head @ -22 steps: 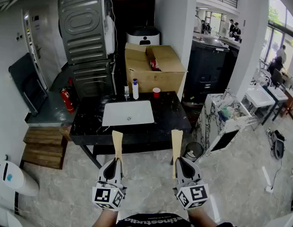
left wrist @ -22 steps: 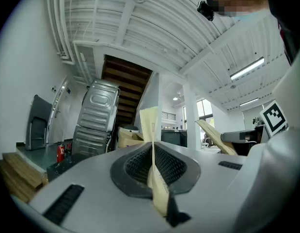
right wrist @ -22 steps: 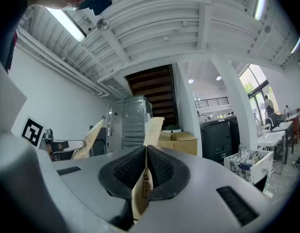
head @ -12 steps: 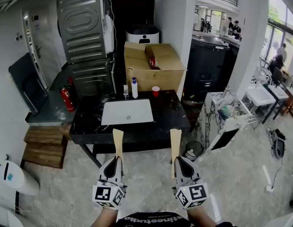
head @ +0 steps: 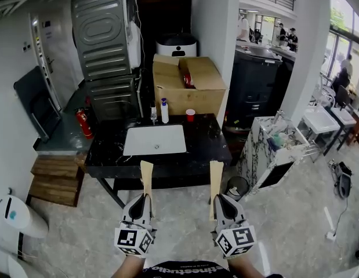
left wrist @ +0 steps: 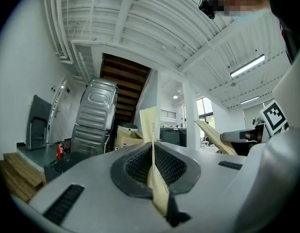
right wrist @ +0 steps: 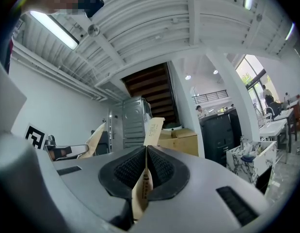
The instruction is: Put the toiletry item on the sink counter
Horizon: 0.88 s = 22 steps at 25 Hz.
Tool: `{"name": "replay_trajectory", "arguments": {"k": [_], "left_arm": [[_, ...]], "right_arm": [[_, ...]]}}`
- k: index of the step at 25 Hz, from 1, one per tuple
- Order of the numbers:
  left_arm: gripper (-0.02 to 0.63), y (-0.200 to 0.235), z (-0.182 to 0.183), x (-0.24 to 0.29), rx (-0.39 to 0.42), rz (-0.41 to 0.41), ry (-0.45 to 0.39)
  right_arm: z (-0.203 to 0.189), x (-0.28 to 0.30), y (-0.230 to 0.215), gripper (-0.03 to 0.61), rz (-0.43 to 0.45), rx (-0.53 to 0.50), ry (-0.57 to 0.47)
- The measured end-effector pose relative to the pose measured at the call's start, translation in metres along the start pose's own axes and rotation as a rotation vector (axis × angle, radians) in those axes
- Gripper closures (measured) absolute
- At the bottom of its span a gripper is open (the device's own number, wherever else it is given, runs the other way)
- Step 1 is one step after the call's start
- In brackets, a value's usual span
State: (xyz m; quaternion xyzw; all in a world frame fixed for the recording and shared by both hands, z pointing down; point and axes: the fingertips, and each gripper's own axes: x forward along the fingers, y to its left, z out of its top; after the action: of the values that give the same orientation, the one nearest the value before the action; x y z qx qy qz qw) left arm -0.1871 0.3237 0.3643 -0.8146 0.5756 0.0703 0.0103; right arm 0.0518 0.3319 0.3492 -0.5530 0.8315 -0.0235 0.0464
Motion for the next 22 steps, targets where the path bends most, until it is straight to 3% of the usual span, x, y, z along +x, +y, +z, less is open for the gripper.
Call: {"name": "replay_trajectory", "arguments": {"k": [14,22], "left_arm": [[0.591,-0.04,0.009,0.029,0.071,0.055,-0.006],[0.591,-0.041,-0.011,0.067,0.032,0.038,0.024]], "right_arm": [[-0.006,-0.009,-0.06,0.534,0.044,0.055,0.024],[-0.026,0.018,-0.083,0.534,0.053,0.087,0.066]]}}
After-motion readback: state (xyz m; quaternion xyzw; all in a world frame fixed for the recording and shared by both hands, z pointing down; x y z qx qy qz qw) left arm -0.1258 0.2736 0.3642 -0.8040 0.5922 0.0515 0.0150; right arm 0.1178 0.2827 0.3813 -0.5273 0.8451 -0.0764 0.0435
